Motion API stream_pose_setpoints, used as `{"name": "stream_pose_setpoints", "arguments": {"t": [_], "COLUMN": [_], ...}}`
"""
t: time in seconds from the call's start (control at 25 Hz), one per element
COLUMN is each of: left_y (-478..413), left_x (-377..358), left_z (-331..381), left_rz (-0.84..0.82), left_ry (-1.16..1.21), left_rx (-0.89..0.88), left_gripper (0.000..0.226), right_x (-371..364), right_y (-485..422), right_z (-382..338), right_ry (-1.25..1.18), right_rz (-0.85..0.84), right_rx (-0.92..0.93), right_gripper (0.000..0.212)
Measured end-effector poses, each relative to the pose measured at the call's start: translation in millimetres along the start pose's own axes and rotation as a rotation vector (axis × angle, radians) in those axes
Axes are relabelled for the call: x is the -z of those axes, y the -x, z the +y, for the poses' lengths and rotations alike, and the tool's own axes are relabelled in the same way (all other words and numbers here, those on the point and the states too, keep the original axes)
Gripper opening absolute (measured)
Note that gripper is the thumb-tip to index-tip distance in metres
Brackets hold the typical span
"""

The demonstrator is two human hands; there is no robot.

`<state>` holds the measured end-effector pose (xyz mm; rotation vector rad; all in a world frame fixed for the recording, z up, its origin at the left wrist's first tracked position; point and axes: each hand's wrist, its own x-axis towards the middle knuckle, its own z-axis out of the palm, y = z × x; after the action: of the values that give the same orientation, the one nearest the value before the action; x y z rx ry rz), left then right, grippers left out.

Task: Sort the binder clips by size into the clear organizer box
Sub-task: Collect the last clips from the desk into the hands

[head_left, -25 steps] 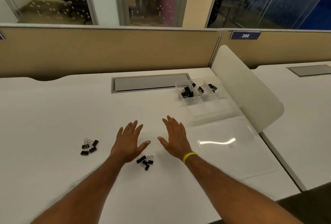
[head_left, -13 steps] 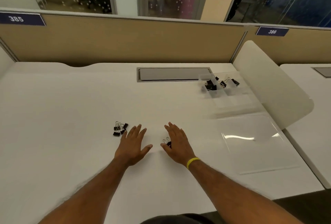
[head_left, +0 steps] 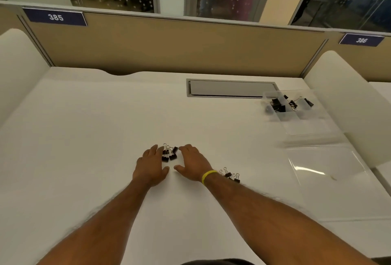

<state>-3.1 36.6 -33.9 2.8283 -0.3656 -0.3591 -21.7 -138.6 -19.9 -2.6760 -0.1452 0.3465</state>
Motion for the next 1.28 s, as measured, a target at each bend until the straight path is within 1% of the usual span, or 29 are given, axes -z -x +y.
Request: {"name": "stream_pose_setpoints", "arguments": {"t": [0.16, 0.28, 0.32, 0.4, 0.56, 0.8, 0.92, 1.08, 1.28], "left_y": [-20.1, -31.1, -35.3, -40.6, -45.7, -43.3, -45.0, -42.5, -45.2], "left_x": [4.0, 7.3, 7.6, 6.9, 1.9, -6.4, -7.7, -5.1, -1.8], "left_z": [-5.0, -5.2, -6.9, -9.7, -8.2, -2.2, -1.4, 0.1, 1.8], "left_rz": [0.016, -0.011, -0.023, -0.031, -0.002, 0.039, 0.061, 0.086, 0.039], "left_ry": [0.028, 0.077, 0.097, 0.124, 0.218, 0.332, 0.434, 0.617, 0.825], "left_rx": [0.018, -0.002, -0.007, -0.03, -0.032, 0.004, 0.029, 0.152, 0.271], "left_gripper": [0.077, 0.075, 0.072, 0.06, 0.04, 0.028, 0.029, 0.042, 0.049], "right_x": [1.1, 5.7, 6.3, 7.0, 4.7, 2.8, 0.8, -3.3, -4.3], "right_y": [-31.6, -45.8, -51.1, -56.5, -58.3, -56.9, -58.1, -60.4, -62.1], "right_z": [-13.9, -15.7, -15.3, -13.0, -9.7, -6.4, -6.7, -4.3, -1.9], "right_ry": [-0.006, -0.01, -0.008, -0.011, -0.069, -0.206, -0.279, -0.384, -0.446], "right_rz": [-0.053, -0.092, -0.108, -0.126, -0.074, -0.017, 0.012, 0.024, 0.015], "right_rx": [-0.067, -0.099, -0.1, -0.092, -0.084, -0.151, -0.207, -0.278, -0.305], "right_gripper": [0.071, 0.066, 0.063, 0.058, 0.042, 0.036, 0.035, 0.044, 0.028]}}
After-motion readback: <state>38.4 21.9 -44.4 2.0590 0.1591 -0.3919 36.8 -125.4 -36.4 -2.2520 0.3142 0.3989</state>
